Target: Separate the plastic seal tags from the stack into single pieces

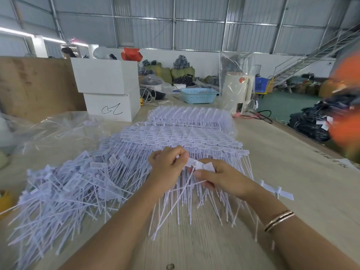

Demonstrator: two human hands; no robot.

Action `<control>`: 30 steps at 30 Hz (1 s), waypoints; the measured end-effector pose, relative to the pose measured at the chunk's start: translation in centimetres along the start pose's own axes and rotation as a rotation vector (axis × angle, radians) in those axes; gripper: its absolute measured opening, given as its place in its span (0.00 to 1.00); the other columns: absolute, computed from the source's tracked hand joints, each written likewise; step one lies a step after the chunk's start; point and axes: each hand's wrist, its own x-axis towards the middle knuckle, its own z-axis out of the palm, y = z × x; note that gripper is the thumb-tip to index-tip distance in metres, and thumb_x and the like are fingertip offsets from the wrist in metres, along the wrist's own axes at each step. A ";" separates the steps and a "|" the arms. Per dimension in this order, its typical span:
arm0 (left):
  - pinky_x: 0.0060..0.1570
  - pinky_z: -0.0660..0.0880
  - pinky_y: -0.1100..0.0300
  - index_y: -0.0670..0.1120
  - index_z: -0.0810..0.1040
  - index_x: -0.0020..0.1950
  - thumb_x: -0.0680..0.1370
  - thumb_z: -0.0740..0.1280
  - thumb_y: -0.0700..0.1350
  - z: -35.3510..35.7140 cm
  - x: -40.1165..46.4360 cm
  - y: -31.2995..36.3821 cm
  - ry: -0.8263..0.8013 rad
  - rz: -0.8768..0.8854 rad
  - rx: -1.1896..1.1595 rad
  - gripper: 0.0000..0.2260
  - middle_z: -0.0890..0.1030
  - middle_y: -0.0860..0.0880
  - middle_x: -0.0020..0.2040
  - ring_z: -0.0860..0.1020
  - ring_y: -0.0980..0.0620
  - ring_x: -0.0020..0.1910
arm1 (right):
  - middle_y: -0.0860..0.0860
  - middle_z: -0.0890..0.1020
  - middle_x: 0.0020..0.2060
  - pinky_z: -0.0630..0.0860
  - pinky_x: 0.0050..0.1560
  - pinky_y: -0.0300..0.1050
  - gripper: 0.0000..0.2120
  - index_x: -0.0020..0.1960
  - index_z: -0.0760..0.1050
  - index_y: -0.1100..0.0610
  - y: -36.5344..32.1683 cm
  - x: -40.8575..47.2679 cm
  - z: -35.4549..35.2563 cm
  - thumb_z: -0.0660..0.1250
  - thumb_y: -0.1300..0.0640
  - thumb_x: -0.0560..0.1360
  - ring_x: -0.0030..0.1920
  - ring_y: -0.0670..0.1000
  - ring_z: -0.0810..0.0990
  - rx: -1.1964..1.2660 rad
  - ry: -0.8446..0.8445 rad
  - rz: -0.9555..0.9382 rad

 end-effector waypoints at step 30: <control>0.43 0.66 0.59 0.59 0.76 0.31 0.79 0.60 0.57 -1.8 0.7 -0.6 -0.037 -0.202 -0.423 0.17 0.79 0.60 0.34 0.76 0.57 0.40 | 0.51 0.75 0.26 0.69 0.32 0.39 0.17 0.36 0.81 0.44 -0.5 0.1 0.0 0.58 0.52 0.77 0.32 0.65 0.72 0.214 0.387 -0.253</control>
